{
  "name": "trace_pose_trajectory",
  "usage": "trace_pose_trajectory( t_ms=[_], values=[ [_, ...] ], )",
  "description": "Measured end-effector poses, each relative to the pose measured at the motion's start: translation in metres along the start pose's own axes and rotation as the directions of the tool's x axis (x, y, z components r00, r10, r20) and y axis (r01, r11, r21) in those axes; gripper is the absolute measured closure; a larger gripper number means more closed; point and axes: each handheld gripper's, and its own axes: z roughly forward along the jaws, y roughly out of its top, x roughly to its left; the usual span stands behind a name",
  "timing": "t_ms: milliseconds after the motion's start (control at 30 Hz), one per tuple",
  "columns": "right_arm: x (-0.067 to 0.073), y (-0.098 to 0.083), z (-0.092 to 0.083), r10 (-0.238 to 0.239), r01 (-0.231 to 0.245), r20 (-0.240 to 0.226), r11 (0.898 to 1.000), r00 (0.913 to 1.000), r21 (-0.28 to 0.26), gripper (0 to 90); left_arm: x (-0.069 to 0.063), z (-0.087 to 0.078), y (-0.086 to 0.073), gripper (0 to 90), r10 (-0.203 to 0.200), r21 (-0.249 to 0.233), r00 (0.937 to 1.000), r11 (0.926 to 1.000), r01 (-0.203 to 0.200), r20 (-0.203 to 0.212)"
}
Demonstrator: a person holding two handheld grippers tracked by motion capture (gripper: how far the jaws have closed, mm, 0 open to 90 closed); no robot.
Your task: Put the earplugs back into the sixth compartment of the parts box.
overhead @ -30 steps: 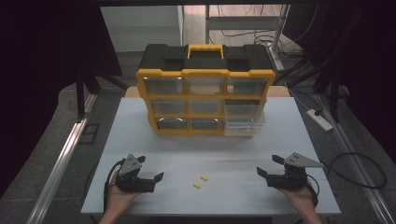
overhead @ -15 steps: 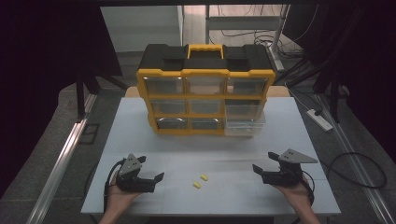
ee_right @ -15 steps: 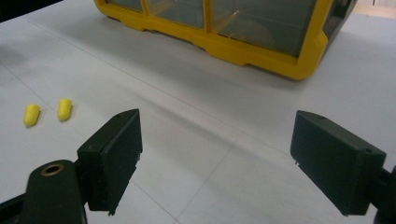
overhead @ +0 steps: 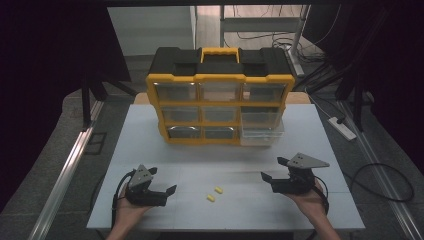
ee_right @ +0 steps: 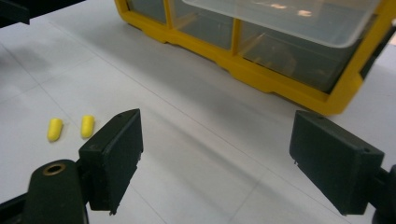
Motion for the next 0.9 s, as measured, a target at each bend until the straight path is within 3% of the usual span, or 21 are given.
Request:
trace_pose_trajectory(
  t_ms=[300, 633, 900],
  values=[
    [0.006, 0.01, 0.006, -0.013, 0.013, -0.028, 1.0, 0.9995, 0.009, 17.9, 0.0, 0.0, 0.0, 4.6, 0.002, 0.001, 1.0, 1.0, -0.002, -0.002],
    [0.017, 0.02, 0.025, -0.038, 0.041, -0.074, 0.998, 0.9965, 0.047, 18.7, 0.0, 0.002, 0.0, 4.6, 0.004, 0.005, 1.0, 1.0, -0.004, 0.0],
    [0.036, 0.03, 0.045, -0.079, 0.091, -0.136, 0.992, 0.9875, 0.086, 19.2, -0.001, 0.001, 0.001, 4.8, 0.008, 0.003, 1.0, 1.0, -0.008, 0.001]
  ],
)
